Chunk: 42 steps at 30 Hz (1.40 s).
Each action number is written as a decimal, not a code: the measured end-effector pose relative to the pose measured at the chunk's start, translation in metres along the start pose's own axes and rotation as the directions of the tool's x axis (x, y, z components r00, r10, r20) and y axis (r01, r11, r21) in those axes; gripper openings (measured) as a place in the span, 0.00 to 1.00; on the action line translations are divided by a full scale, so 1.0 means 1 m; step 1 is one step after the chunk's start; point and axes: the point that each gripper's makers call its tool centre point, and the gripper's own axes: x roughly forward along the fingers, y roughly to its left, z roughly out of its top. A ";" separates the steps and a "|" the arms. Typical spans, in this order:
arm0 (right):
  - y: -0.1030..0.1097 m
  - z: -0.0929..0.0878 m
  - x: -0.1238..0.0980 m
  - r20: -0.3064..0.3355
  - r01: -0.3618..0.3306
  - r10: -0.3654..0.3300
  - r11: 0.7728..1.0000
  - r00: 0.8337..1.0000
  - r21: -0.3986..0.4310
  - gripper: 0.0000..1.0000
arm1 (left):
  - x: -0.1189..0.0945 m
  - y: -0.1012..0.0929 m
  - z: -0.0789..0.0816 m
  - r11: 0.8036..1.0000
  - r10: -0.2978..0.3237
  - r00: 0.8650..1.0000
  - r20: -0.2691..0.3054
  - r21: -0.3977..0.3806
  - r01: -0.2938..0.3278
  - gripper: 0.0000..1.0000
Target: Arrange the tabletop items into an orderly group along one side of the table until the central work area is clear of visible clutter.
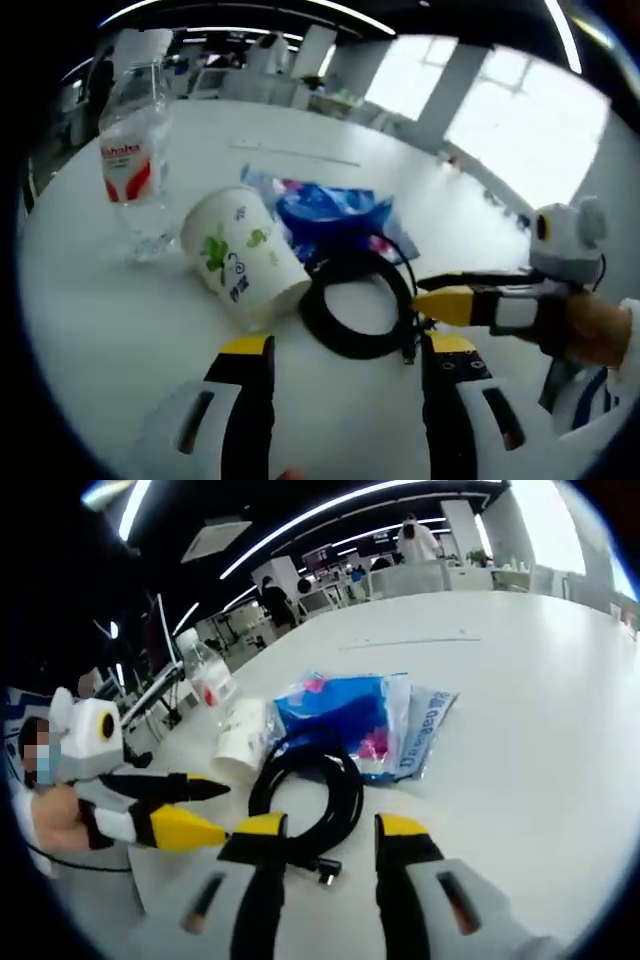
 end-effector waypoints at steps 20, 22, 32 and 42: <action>0.007 -0.003 0.015 0.007 -0.001 0.001 1.000 1.000 0.015 0.28 | 0.017 0.017 0.001 0.983 0.117 0.992 0.043 -0.150 -0.109 0.17; 0.001 -0.005 0.015 0.008 0.039 -0.039 0.999 0.999 -0.021 0.22 | 0.016 0.021 0.000 0.972 0.140 0.989 0.052 -0.199 -0.127 0.09; 0.006 0.006 -0.005 0.027 0.060 -0.060 0.998 0.998 -0.019 0.03 | 0.001 0.010 0.004 0.960 0.133 0.988 0.084 -0.259 -0.107 0.03; 0.010 0.018 -0.043 0.103 0.056 -0.070 0.990 0.992 0.126 0.01 | -0.018 -0.018 0.024 0.977 0.111 0.989 0.100 -0.191 -0.091 0.02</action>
